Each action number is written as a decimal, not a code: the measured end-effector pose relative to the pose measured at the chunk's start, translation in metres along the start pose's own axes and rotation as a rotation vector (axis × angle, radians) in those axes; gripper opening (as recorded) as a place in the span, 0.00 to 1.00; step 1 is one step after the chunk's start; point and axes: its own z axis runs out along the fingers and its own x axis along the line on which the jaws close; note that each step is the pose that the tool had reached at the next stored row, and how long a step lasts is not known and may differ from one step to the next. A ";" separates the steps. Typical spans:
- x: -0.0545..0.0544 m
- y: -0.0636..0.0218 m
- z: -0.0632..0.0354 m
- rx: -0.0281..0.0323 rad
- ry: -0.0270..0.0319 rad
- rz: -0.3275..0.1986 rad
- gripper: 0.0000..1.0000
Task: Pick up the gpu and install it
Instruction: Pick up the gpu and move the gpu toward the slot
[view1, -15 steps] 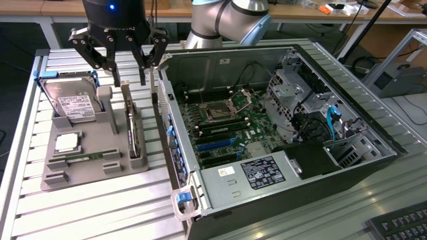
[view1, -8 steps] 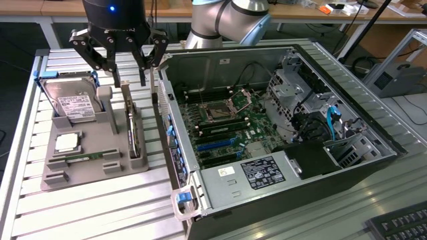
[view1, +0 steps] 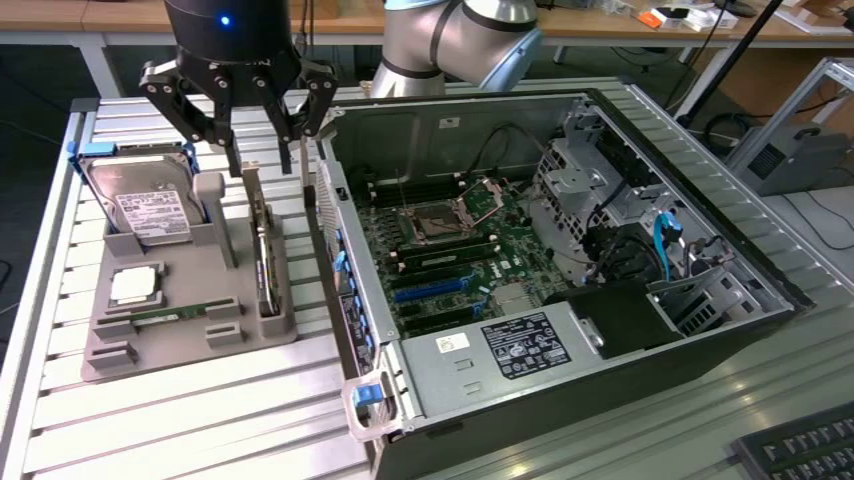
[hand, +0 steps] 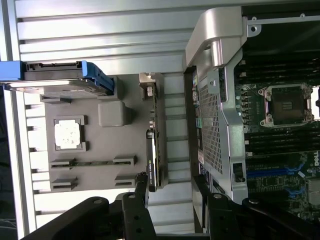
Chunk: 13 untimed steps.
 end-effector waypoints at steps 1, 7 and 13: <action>0.000 0.0000 0.0002 0.0000 0.0000 0.000 0.48; 0.000 -0.0001 0.0014 0.0000 0.0000 0.000 0.48; 0.000 -0.0002 0.0049 0.0000 0.0000 0.000 0.48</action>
